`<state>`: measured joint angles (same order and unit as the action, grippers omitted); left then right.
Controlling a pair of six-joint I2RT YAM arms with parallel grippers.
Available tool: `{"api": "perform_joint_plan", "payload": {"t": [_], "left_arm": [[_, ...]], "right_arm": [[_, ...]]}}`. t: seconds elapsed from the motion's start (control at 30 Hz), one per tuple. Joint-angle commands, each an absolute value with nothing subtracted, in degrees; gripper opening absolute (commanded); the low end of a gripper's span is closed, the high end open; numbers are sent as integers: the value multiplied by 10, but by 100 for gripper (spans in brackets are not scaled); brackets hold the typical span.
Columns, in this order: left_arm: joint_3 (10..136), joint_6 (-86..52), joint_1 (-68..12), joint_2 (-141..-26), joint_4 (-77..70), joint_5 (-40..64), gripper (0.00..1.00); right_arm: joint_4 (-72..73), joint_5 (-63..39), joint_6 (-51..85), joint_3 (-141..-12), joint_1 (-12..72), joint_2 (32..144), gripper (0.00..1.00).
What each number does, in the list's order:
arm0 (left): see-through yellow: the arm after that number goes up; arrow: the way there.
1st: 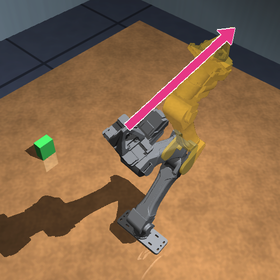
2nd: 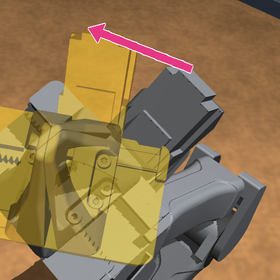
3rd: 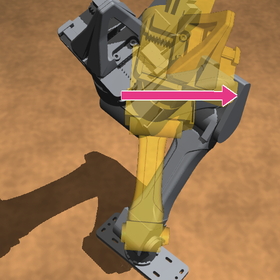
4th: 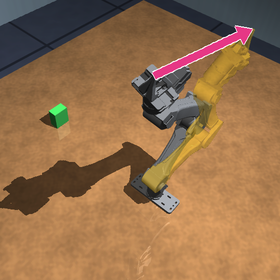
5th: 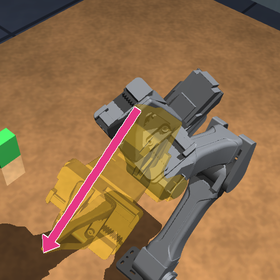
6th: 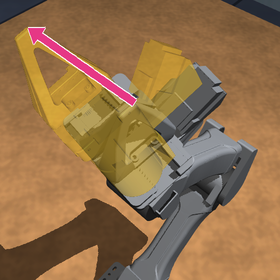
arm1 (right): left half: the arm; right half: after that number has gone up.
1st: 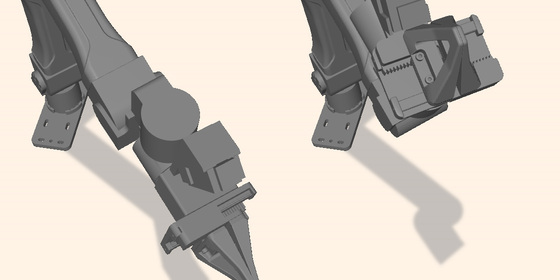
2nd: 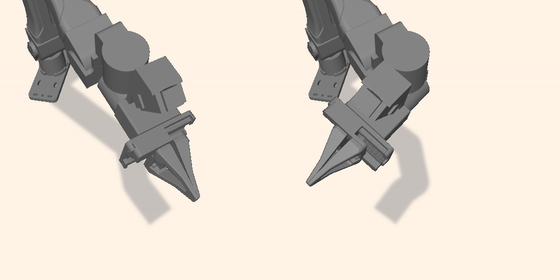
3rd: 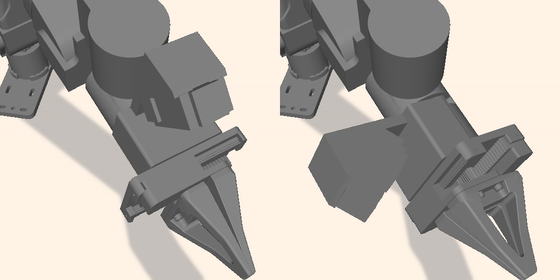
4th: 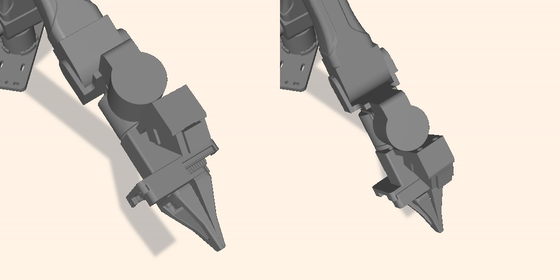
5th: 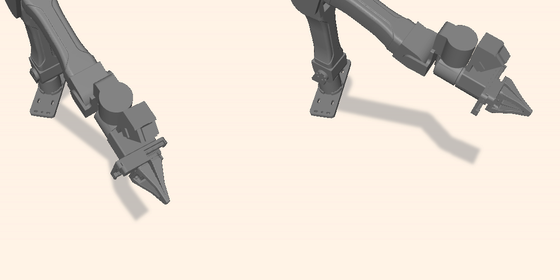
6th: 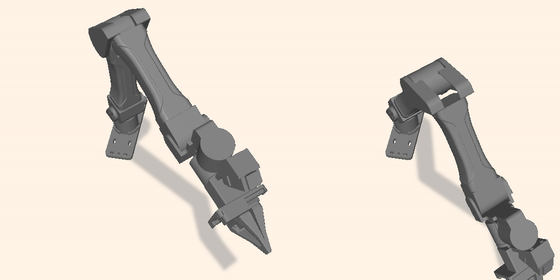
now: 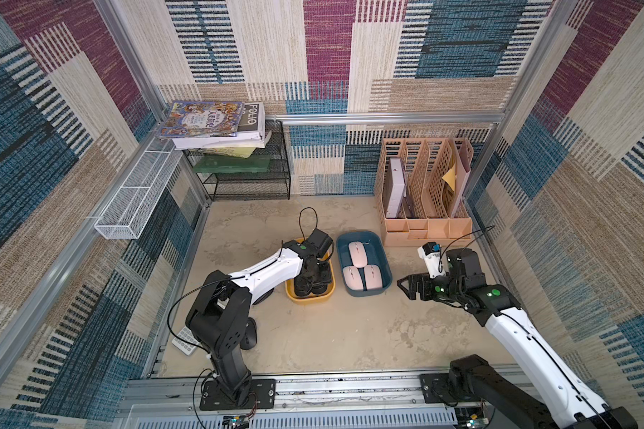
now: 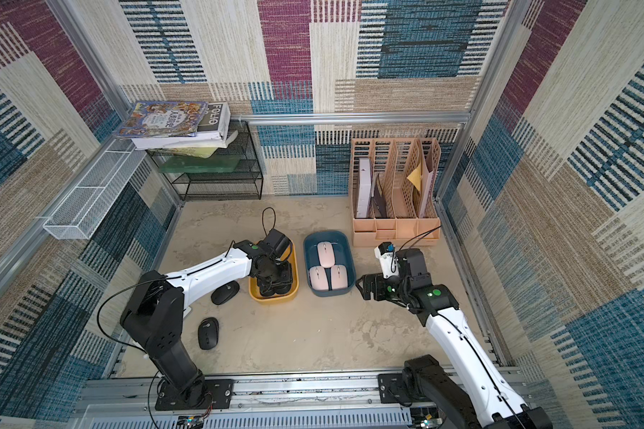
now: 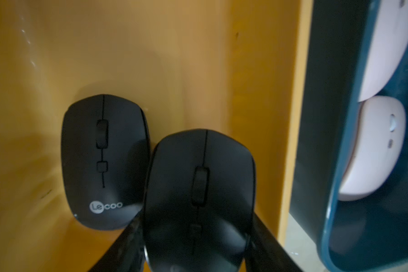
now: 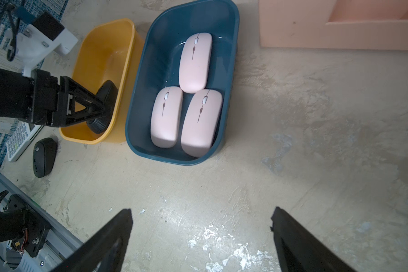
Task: Place the mice by color into the storage box
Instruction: Place the mouse in the storage box.
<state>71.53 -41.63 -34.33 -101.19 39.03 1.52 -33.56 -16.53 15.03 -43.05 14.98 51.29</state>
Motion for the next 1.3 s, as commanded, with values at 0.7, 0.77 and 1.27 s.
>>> {"api": "perform_joint_plan", "payload": {"t": [0.7,0.77,1.27], "left_arm": [[729,-429,-345,-993,393,16,74],[729,-427,-345,-969,399,8,75],[602,-377,-210,-647,499,-41,83]], "right_arm": [[-328,-178,145,-429,150,513,96],[-326,-179,146,-428,150,513,96],[-299,-225,140,-429,203,539,96]]}}
